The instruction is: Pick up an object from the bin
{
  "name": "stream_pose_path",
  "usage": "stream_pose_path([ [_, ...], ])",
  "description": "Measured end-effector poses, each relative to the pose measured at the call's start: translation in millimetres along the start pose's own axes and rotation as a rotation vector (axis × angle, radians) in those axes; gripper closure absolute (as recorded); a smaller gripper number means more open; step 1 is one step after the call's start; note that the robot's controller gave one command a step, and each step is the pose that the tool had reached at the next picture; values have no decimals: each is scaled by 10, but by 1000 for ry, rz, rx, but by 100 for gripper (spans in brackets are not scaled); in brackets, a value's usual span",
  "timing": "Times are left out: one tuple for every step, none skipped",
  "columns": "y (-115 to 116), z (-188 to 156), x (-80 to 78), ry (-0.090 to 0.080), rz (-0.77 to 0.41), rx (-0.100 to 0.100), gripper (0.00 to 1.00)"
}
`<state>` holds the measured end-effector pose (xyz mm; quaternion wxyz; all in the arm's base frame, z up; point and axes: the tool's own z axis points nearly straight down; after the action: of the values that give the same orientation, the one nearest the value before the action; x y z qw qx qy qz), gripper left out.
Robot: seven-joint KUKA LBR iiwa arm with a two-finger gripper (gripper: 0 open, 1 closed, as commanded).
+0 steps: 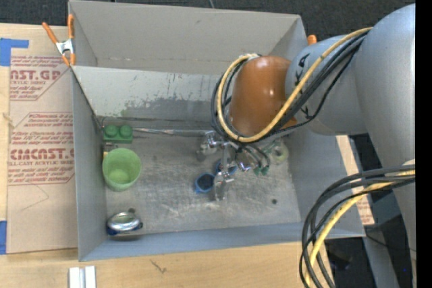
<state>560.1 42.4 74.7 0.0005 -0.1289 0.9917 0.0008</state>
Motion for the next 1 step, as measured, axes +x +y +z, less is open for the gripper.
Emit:
stream_pose_path([
  [5, -1, -2, 0, 0, 0, 0],
])
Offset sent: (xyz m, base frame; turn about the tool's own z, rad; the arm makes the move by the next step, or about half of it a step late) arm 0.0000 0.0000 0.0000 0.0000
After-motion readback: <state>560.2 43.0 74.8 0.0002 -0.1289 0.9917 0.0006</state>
